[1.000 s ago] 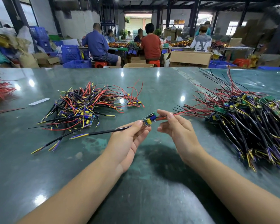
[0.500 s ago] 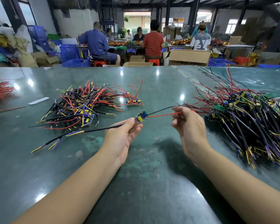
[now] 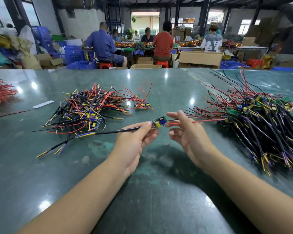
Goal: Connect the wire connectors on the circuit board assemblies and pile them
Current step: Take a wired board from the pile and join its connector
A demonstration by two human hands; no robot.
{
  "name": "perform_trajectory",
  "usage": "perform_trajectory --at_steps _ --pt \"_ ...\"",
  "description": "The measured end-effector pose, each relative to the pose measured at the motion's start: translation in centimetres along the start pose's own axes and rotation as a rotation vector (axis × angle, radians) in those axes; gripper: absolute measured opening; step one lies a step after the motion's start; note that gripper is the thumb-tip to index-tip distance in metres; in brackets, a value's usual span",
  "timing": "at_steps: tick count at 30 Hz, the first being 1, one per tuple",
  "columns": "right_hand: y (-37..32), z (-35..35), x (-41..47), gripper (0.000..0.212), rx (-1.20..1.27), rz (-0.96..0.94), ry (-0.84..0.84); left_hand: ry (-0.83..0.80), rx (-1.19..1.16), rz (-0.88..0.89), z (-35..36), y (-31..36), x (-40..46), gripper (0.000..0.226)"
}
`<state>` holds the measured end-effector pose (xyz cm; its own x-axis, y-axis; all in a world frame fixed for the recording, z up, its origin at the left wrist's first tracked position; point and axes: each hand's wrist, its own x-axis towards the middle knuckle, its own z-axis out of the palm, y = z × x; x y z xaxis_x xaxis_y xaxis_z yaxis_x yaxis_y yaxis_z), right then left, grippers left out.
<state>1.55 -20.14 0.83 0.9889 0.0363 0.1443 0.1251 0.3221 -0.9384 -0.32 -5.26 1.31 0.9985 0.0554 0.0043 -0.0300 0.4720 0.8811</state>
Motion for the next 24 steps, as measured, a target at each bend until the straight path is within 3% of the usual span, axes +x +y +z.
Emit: perform_trajectory --at_steps 3,8,12,16,18,20,24 --pt "0.2 -0.1 0.1 0.042 -0.023 -0.038 0.016 -0.037 0.053 0.011 0.1 0.0 -0.1 0.013" --pt "-0.5 -1.0 0.8 0.049 0.129 -0.092 0.261 -0.088 0.055 -0.01 -0.1 0.2 -0.1 0.032" --pt "-1.3 -2.2 1.2 0.05 0.236 -0.096 0.448 -0.066 0.045 -0.008 -0.4 0.3 0.1 0.023" --pt "-1.4 -2.7 1.2 0.048 0.273 -0.092 0.486 -0.046 0.049 -0.021 -0.7 0.1 0.3 0.02" --pt "-1.5 -2.5 1.1 0.044 0.303 -0.044 0.403 -0.018 0.04 -0.013 -0.7 0.1 0.4 0.015" --pt "-1.5 -2.0 0.6 0.031 0.243 0.074 0.2 0.027 0.014 0.003 -0.7 0.1 0.6 0.012" --pt "0.0 -0.2 -1.2 0.033 -0.219 0.149 -0.233 0.023 -0.023 0.005 -0.5 0.0 0.3 0.011"
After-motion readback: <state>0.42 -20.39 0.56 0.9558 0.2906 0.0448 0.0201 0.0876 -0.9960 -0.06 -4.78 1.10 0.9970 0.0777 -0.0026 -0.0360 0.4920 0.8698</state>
